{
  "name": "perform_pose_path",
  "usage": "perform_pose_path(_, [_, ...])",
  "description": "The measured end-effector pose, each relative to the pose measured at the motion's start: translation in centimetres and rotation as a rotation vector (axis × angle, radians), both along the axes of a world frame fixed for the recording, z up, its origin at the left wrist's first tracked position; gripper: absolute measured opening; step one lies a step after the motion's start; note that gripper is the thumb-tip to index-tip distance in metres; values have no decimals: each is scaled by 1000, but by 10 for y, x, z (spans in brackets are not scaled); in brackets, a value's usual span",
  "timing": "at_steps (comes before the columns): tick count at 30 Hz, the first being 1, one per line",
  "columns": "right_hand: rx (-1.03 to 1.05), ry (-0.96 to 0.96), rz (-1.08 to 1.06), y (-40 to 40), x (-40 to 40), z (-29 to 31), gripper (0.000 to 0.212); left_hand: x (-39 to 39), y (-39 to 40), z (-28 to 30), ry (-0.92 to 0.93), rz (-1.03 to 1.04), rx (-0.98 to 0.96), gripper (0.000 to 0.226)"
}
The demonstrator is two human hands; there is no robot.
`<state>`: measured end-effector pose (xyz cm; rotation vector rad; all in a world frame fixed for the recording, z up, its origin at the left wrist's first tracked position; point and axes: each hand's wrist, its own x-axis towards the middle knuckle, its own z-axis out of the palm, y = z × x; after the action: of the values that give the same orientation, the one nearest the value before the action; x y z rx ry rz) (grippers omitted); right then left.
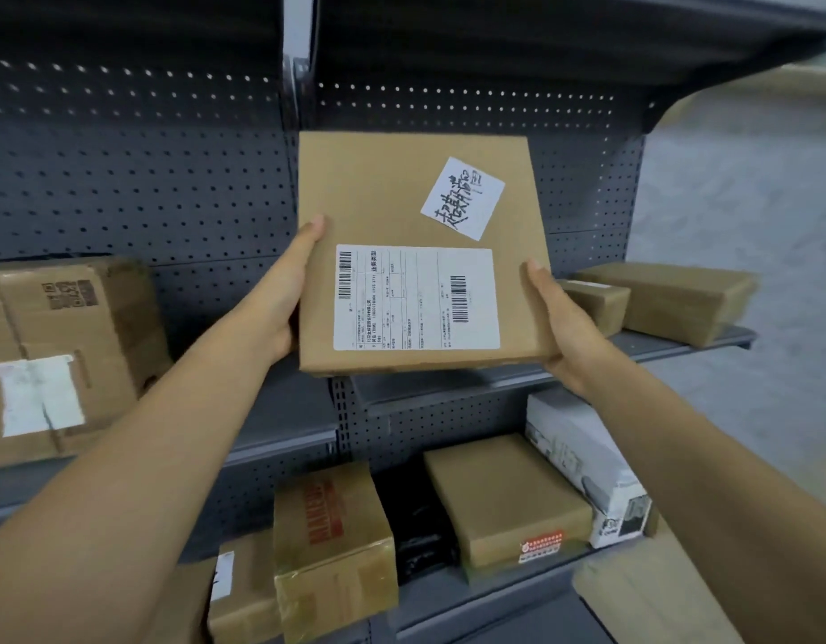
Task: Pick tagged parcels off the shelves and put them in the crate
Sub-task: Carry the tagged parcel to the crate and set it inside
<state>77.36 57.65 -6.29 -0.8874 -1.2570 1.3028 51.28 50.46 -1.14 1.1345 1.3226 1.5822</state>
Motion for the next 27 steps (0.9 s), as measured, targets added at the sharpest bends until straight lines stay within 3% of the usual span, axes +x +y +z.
perform_pose_path(6, [15,79,-225,-55,67,-33,44,63,20,-15,81,-289,-15,51])
perform_pose_path(13, [7,80,-600,-191,147,-81,43,179,-3,-58,102,-678,-58,50])
perform_pose_path(19, [-139,57,-882,-344,209,-129,42,293,-76,-112,124,-1030,-195,52])
perform_pose_path(27, [-371,107,-1089,-551,317,-174,47,454,-230,-167,173,-1391,-318,59])
